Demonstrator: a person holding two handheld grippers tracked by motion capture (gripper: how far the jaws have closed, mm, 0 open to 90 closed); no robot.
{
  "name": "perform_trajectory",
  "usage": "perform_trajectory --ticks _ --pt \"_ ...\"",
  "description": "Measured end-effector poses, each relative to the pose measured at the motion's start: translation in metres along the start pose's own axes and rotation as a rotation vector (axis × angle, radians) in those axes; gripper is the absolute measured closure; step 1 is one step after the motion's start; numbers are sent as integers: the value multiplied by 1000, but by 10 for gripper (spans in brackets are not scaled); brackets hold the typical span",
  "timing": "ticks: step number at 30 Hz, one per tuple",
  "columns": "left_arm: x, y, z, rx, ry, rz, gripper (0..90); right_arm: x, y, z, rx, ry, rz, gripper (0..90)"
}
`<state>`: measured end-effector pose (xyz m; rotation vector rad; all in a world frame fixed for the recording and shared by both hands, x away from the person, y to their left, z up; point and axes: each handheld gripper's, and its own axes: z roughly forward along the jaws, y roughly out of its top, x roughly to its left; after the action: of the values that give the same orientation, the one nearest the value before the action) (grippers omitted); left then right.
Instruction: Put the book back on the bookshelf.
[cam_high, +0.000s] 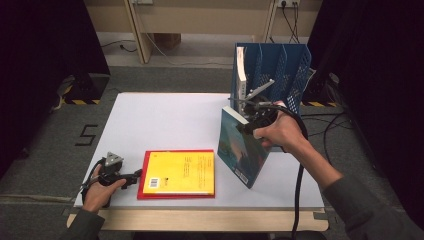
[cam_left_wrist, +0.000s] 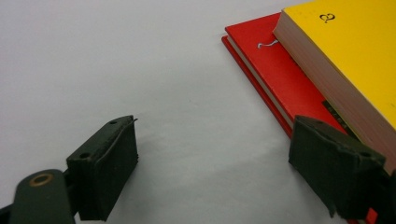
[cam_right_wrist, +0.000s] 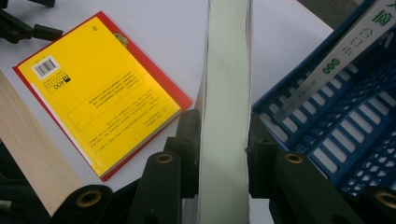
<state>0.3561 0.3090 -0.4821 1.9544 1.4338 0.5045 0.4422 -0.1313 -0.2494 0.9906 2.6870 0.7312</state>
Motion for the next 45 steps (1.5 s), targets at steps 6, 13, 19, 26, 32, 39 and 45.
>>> perform_trajectory --ticks 6,13,19,26,32,39,45 --pt "0 0 0 -1 -1 -1 144 2 6 2 54 16 31 714" --pt "0 0 0 -2 -1 0 144 3 10 6 87 33 61 698" --pt "0 0 0 -2 -1 0 144 0 9 12 127 51 125 645" --pt "0 0 0 -2 -3 -1 144 3 12 18 145 55 111 650" --pt "0 0 0 -2 -3 0 144 3 12 21 158 39 87 694" --pt "0 0 0 -3 -3 -1 144 4 11 20 153 1 39 721" --pt "0 0 0 -3 -4 -1 144 7 10 18 136 -5 -2 734"
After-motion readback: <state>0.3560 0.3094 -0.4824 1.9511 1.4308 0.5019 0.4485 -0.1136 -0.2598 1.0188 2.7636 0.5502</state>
